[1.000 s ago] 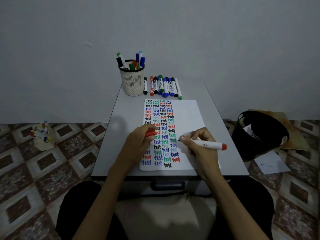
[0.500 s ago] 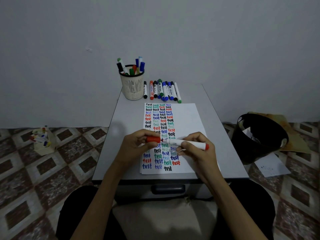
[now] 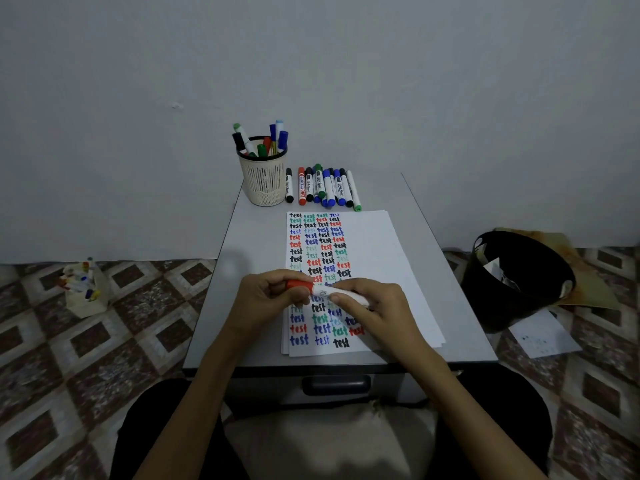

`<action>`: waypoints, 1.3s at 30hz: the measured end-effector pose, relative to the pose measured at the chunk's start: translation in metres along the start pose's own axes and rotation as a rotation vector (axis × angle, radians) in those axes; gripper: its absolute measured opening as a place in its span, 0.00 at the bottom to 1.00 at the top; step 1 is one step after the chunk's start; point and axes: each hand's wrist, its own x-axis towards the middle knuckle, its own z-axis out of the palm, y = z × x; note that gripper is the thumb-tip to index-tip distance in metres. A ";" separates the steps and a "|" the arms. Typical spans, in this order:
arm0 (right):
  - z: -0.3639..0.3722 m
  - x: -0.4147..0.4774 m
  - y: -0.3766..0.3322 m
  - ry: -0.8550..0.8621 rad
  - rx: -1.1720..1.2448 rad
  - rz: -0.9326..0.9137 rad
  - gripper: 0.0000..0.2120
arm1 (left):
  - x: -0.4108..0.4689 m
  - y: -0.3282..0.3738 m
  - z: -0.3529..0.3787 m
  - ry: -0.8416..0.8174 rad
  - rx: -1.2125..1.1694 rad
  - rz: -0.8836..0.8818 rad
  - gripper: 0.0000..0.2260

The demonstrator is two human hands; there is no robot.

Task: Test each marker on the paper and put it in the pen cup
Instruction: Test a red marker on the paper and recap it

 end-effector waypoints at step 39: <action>0.051 0.304 -0.049 0.374 -0.277 -0.323 0.26 | 0.013 -0.021 0.010 0.014 0.839 -0.079 0.31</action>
